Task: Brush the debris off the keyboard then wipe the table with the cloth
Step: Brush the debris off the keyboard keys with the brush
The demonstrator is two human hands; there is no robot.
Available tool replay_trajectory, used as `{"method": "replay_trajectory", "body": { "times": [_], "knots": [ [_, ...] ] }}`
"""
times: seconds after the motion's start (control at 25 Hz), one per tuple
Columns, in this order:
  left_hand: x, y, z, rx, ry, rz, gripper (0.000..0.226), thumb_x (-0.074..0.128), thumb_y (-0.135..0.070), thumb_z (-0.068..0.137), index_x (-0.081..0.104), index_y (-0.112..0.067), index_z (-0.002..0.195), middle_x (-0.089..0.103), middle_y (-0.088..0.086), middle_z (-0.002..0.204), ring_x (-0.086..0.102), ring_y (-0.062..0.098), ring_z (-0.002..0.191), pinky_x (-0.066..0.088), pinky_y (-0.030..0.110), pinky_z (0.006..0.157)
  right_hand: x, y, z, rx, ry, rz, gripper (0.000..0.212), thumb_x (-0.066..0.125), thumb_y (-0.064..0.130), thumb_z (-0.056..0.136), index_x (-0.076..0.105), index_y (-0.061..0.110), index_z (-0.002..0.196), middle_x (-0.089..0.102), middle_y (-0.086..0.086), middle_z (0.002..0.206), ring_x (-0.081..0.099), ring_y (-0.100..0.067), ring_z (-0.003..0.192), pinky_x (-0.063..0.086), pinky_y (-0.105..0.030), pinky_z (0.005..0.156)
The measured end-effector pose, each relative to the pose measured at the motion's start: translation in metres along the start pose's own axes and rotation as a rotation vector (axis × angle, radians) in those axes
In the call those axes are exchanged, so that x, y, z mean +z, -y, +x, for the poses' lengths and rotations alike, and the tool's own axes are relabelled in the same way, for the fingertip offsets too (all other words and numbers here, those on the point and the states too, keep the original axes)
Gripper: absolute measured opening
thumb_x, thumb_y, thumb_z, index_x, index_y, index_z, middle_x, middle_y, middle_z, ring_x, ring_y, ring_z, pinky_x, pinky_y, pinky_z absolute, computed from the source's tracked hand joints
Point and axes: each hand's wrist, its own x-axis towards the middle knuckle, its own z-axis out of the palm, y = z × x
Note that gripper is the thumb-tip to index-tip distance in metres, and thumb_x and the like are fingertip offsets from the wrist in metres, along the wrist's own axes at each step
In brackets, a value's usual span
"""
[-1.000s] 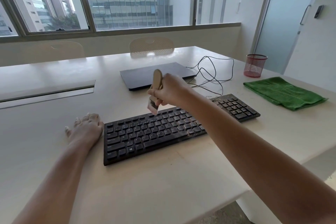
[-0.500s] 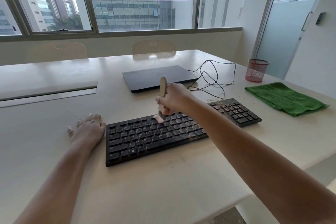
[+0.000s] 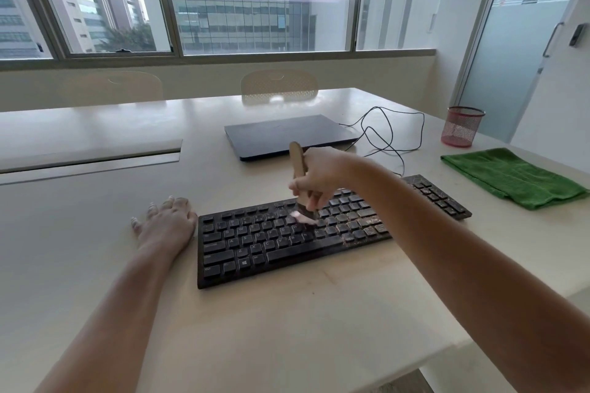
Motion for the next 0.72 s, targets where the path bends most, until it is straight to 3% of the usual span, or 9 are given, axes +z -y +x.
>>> {"method": "replay_trajectory", "body": {
  "times": [0.08, 0.24, 0.4, 0.56, 0.64, 0.72],
  "knots": [
    [0.001, 0.001, 0.001, -0.002, 0.001, 0.005, 0.045, 0.027, -0.033, 0.100, 0.032, -0.021, 0.143, 0.020, 0.002, 0.156, 0.014, 0.029, 0.144, 0.009, 0.055, 0.114, -0.006, 0.008, -0.002, 0.026, 0.012, 0.015, 0.028, 0.053, 0.019, 0.093, 0.058, -0.006, 0.105, 0.062, -0.012, 0.074, 0.060, -0.008, 0.047, 0.052, -0.014, 0.047],
    [0.001, 0.003, 0.001, -0.003, 0.007, 0.006, 0.045, 0.027, -0.034, 0.100, 0.032, -0.021, 0.142, 0.021, 0.003, 0.156, 0.015, 0.029, 0.144, 0.010, 0.055, 0.114, 0.010, 0.013, 0.008, -0.108, -0.191, 0.027, 0.029, 0.054, 0.020, 0.094, 0.058, -0.002, 0.111, 0.065, -0.001, 0.074, 0.062, -0.010, 0.057, 0.053, -0.018, 0.055],
    [0.000, 0.000, 0.000, 0.003, 0.002, 0.000, 0.044, 0.027, -0.033, 0.100, 0.033, -0.020, 0.142, 0.021, 0.003, 0.156, 0.015, 0.029, 0.144, 0.009, 0.055, 0.114, 0.000, 0.010, 0.002, 0.013, -0.001, -0.008, 0.028, 0.057, 0.020, 0.092, 0.058, -0.004, 0.106, 0.064, -0.009, 0.073, 0.060, -0.004, 0.045, 0.052, -0.014, 0.049],
    [0.000, 0.003, 0.000, 0.005, 0.006, -0.001, 0.044, 0.027, -0.033, 0.100, 0.032, -0.020, 0.142, 0.021, 0.003, 0.156, 0.014, 0.029, 0.144, 0.009, 0.055, 0.114, 0.016, 0.029, 0.012, -0.199, -0.141, 0.149, 0.030, 0.062, 0.020, 0.088, 0.062, -0.001, 0.110, 0.069, -0.011, 0.092, 0.063, -0.008, 0.065, 0.054, -0.017, 0.062],
    [0.000, 0.003, -0.001, 0.007, 0.000, 0.001, 0.044, 0.027, -0.033, 0.100, 0.032, -0.020, 0.142, 0.021, 0.003, 0.156, 0.014, 0.029, 0.144, 0.009, 0.055, 0.114, 0.027, 0.026, 0.016, -0.182, -0.098, 0.152, 0.031, 0.065, 0.020, 0.086, 0.063, -0.002, 0.109, 0.069, -0.006, 0.084, 0.061, 0.000, 0.054, 0.051, -0.011, 0.052],
    [0.000, 0.001, 0.000, 0.009, 0.003, 0.002, 0.045, 0.027, -0.033, 0.100, 0.032, -0.021, 0.143, 0.021, 0.003, 0.156, 0.014, 0.029, 0.144, 0.009, 0.055, 0.114, 0.016, 0.011, 0.014, -0.059, -0.122, 0.036, 0.034, 0.066, 0.018, 0.086, 0.060, -0.005, 0.110, 0.063, -0.003, 0.072, 0.055, 0.004, 0.040, 0.040, -0.007, 0.038]
  ]
}}
